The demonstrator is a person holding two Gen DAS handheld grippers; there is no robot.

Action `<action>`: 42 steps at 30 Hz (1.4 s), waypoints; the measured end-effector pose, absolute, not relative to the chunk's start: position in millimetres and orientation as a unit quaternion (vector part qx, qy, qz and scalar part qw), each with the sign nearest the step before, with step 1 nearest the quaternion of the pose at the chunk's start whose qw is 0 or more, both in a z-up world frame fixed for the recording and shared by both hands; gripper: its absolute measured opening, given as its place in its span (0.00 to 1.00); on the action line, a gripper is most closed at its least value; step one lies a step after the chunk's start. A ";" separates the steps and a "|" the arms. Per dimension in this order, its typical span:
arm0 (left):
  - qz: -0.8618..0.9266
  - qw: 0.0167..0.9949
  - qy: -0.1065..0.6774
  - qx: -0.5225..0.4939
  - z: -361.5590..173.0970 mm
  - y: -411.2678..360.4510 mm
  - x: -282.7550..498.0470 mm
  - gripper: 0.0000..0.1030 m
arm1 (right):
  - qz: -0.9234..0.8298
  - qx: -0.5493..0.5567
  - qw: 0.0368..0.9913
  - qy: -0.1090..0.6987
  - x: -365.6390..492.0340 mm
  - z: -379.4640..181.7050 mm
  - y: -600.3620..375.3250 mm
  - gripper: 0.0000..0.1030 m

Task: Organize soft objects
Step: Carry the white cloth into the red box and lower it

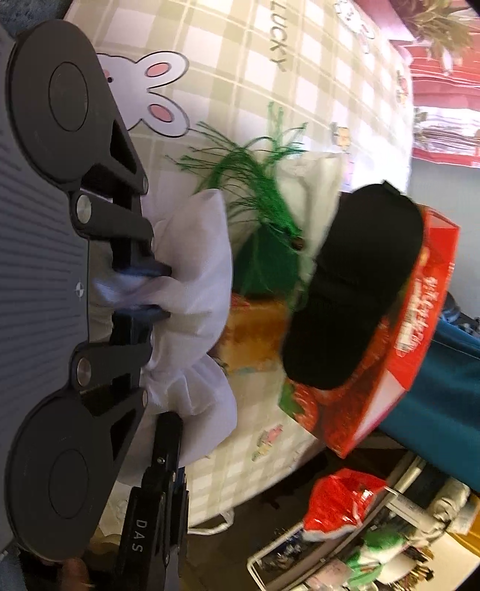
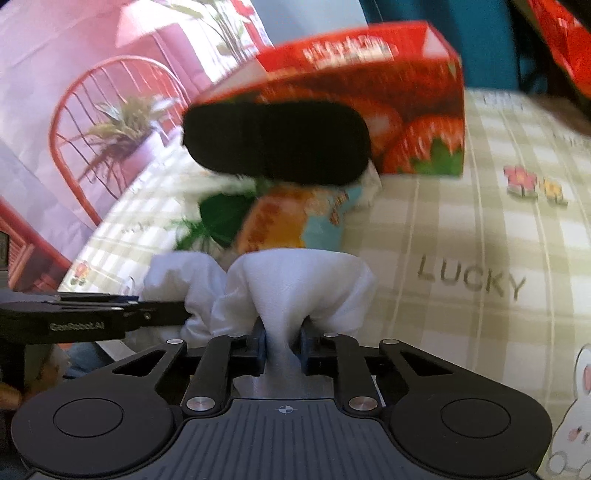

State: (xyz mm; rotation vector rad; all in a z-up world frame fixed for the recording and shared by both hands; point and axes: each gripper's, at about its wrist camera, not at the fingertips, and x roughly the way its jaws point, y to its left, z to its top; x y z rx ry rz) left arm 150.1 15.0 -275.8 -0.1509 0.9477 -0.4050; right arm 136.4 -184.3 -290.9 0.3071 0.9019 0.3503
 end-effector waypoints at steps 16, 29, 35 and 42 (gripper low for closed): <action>-0.215 0.920 0.323 -0.046 -184.5 15.6 151.5 0.12 | 0.193 0.160 0.910 0.330 144.1 -214.1 -202.0 0.14; -0.224 0.939 0.261 -0.034 -108.9 -7.5 243.9 0.12 | 0.191 0.137 0.938 0.254 222.5 -138.7 -226.3 0.14; -0.212 0.943 0.256 -0.014 -98.9 -32.3 300.1 0.12 | 0.172 0.096 0.957 0.215 276.9 -118.7 -232.6 0.14; -0.187 0.939 0.288 0.024 -125.8 -57.7 374.6 0.12 | 0.152 0.071 0.960 0.222 353.4 -128.4 -242.1 0.15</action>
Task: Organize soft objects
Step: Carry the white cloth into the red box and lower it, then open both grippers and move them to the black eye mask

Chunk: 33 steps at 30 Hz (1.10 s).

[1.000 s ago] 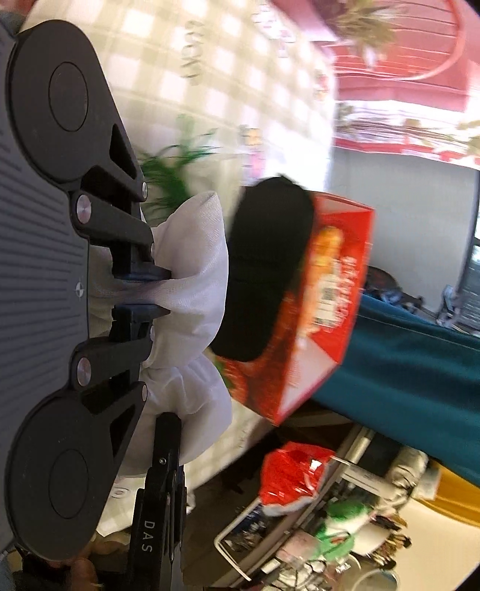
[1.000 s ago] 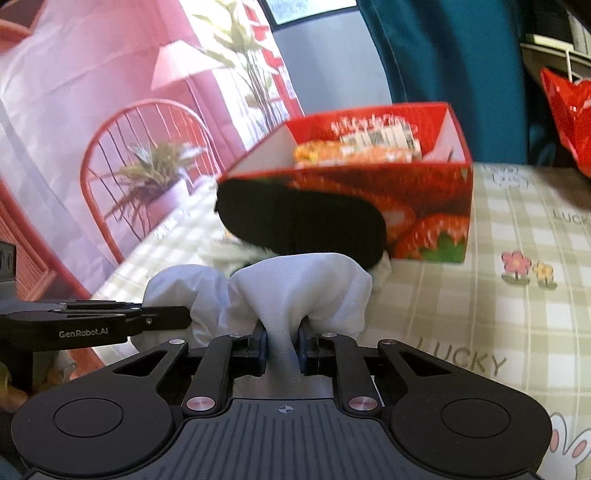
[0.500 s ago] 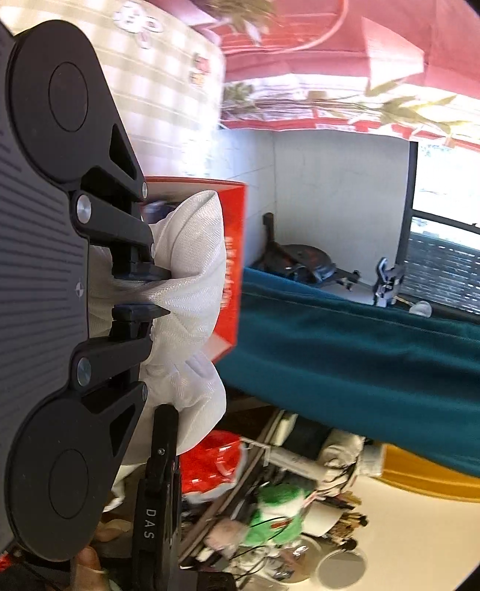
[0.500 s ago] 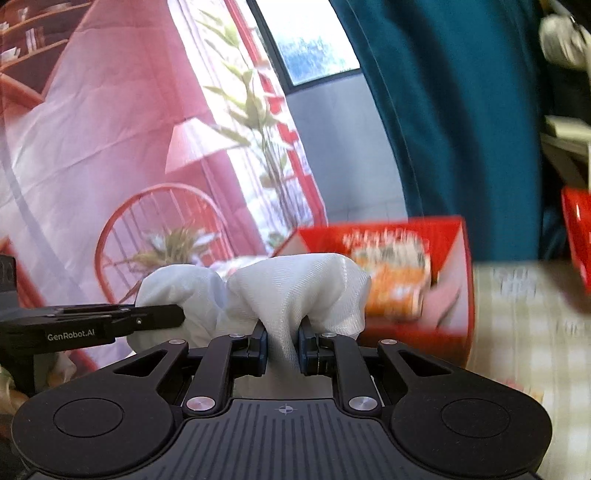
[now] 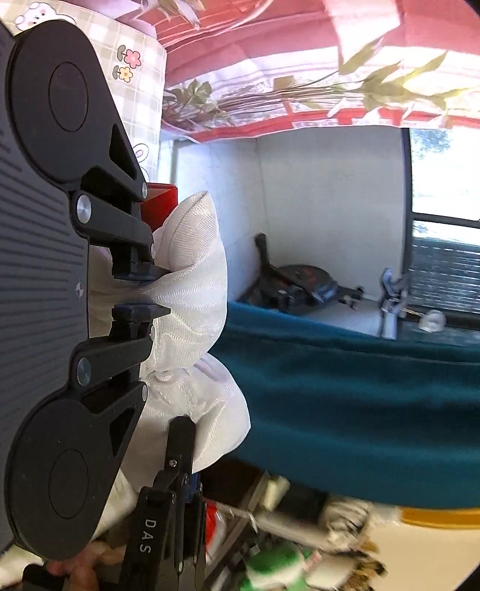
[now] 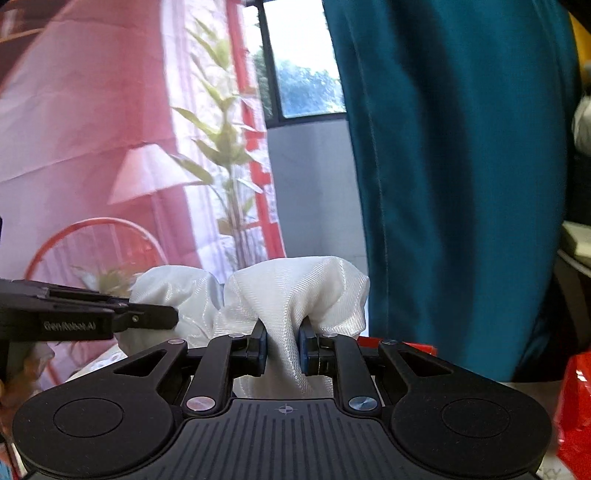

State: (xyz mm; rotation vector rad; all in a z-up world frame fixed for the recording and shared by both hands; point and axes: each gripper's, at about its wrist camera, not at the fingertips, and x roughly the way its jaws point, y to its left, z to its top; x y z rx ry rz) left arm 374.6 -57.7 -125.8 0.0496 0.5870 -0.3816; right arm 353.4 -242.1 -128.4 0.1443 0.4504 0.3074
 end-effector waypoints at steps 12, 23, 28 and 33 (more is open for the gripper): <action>-0.171 0.879 0.441 0.063 -212.1 -85.5 459.7 0.12 | 0.124 0.088 0.897 0.415 462.5 -240.8 -238.1 0.15; -0.165 0.867 0.464 0.073 -221.0 -93.9 468.2 0.13 | 0.102 0.105 0.846 0.513 489.9 -275.2 -233.3 0.15; -0.168 0.882 0.433 0.073 -210.0 -86.7 454.2 0.31 | 0.067 0.070 0.858 0.504 486.7 -270.4 -224.8 0.23; -0.172 0.898 0.401 0.055 -184.5 -64.0 431.0 0.43 | 0.050 0.059 0.898 0.434 458.8 -247.8 -224.2 0.32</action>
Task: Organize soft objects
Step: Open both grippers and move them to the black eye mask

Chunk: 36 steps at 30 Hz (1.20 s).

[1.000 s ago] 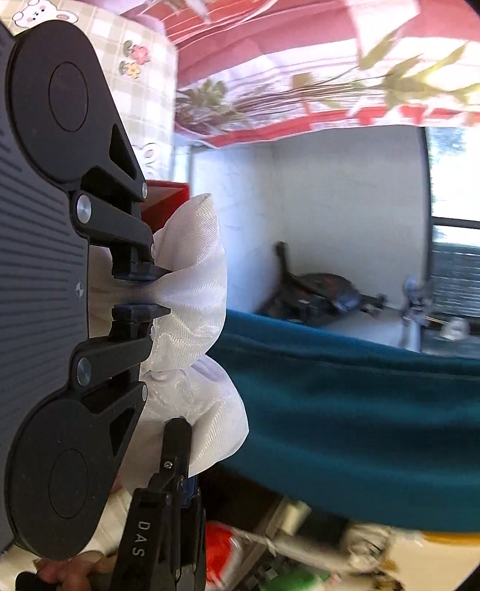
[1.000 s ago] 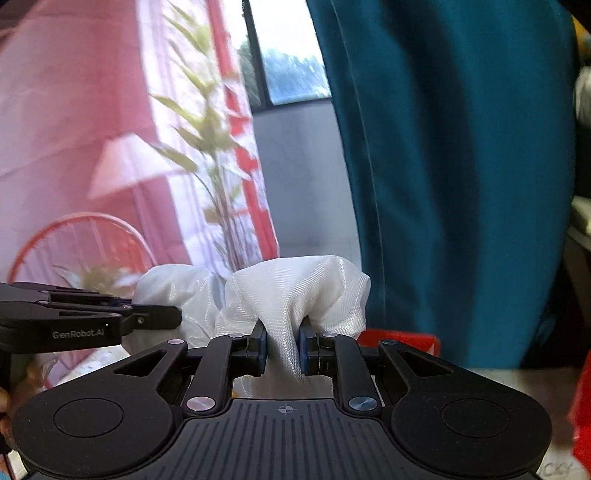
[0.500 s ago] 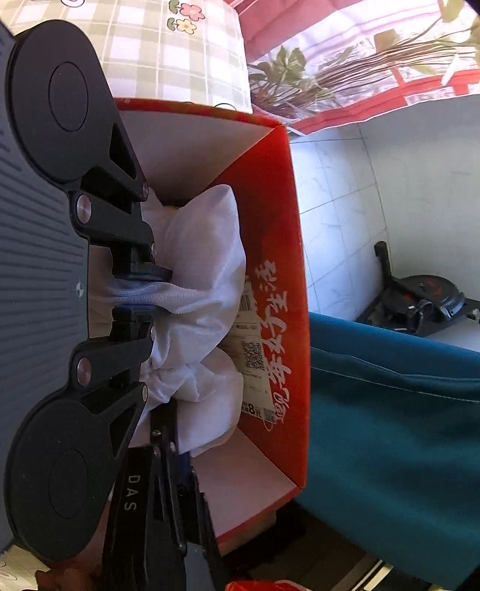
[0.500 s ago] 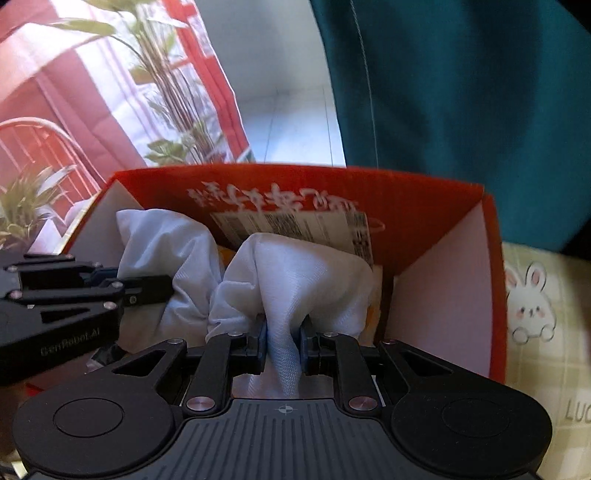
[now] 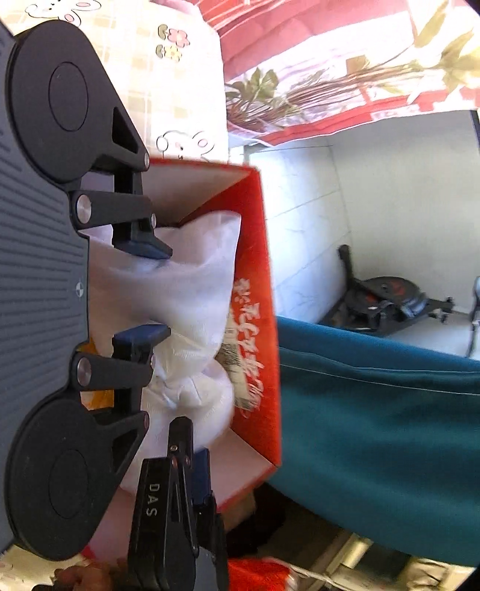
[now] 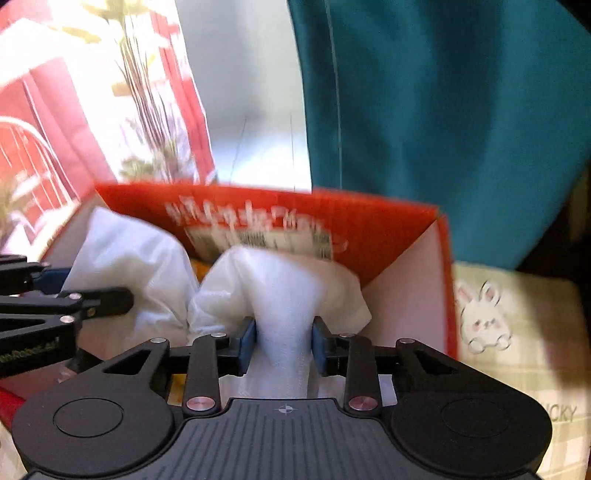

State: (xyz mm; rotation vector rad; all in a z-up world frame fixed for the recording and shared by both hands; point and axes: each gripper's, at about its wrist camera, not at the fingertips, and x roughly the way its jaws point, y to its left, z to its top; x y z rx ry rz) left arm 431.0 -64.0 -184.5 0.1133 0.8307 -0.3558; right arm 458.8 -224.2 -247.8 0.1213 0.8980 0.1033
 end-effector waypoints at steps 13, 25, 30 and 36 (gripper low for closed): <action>-0.196 0.917 0.345 0.046 -142.7 -9.9 314.9 0.55 | 0.096 0.049 0.937 0.333 342.2 -178.9 -229.6 0.40; -0.207 0.914 0.345 0.055 -177.9 36.1 284.0 0.69 | 0.119 0.063 0.945 0.298 268.4 -198.5 -216.3 0.42; -0.207 0.909 0.353 0.074 -204.8 35.7 286.8 0.69 | 0.130 0.052 0.935 0.325 260.3 -227.2 -213.0 0.46; -0.228 0.901 0.366 0.048 -227.7 45.9 297.2 0.70 | 0.131 0.060 0.920 0.365 271.8 -265.7 -210.7 0.51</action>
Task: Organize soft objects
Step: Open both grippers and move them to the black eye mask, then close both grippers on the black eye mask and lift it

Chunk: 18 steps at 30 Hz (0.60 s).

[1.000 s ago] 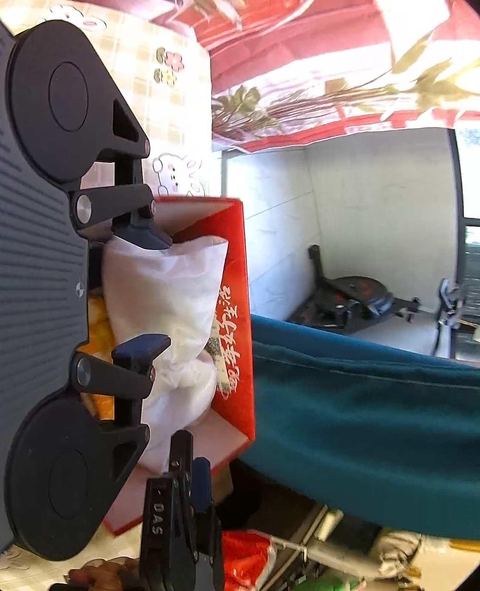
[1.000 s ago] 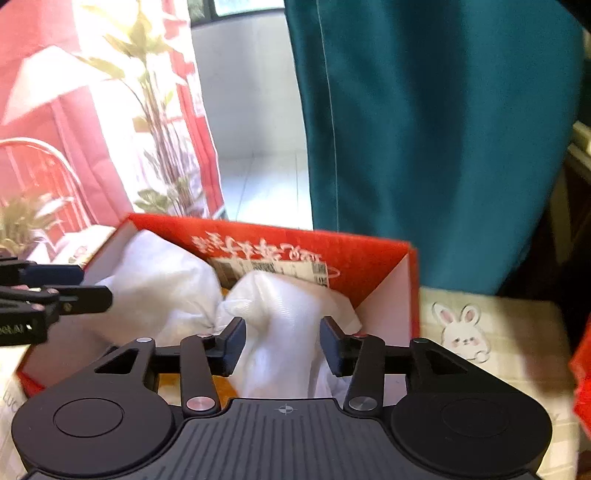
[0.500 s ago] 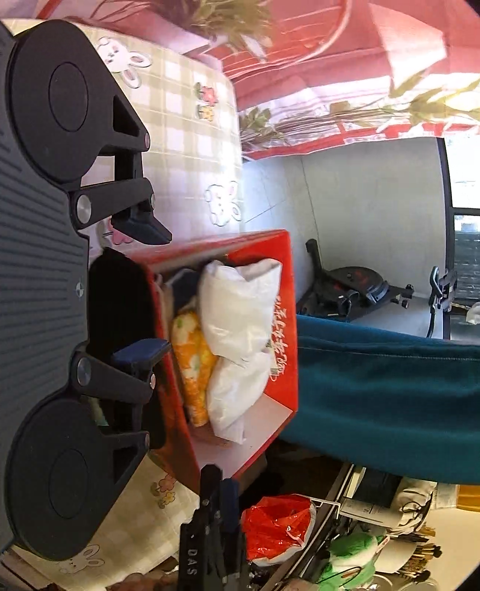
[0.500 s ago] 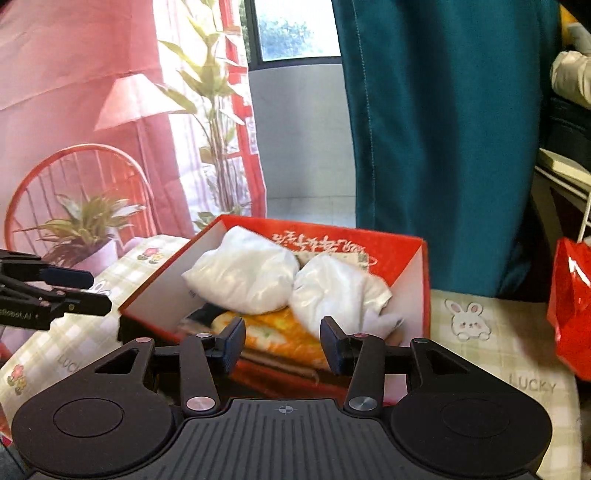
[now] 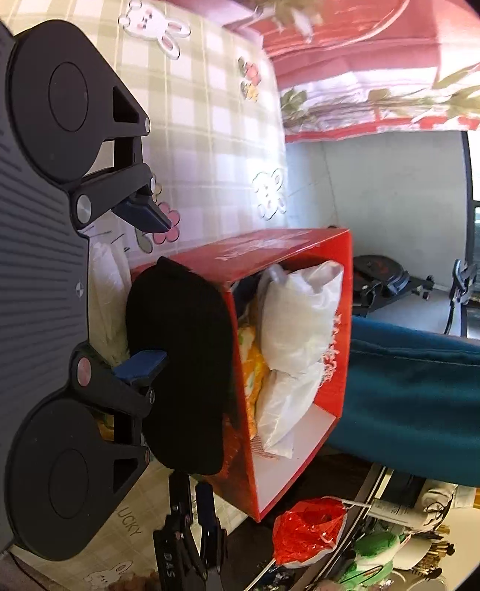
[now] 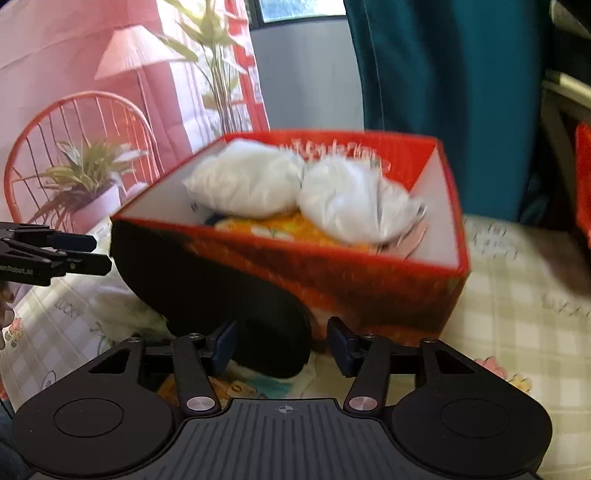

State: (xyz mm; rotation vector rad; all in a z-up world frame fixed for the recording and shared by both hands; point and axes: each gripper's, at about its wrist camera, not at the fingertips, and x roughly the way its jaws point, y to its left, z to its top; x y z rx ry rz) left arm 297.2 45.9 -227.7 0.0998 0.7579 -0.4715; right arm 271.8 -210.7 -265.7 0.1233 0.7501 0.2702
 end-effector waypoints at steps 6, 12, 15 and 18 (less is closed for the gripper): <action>-0.238 0.899 0.368 0.017 -242.7 53.9 314.1 0.71 | 0.139 0.072 0.911 0.382 280.0 -288.6 -209.9 0.52; -0.265 0.893 0.363 0.006 -248.0 49.2 321.4 0.73 | 0.155 0.077 0.908 0.383 283.3 -292.0 -208.5 0.52; -0.273 0.892 0.361 0.003 -249.3 45.3 321.8 0.74 | 0.161 0.081 0.906 0.384 287.6 -292.5 -208.2 0.52; -0.274 0.892 0.359 0.004 -248.0 43.6 319.7 0.73 | 0.165 0.085 0.905 0.382 289.1 -291.5 -207.6 0.52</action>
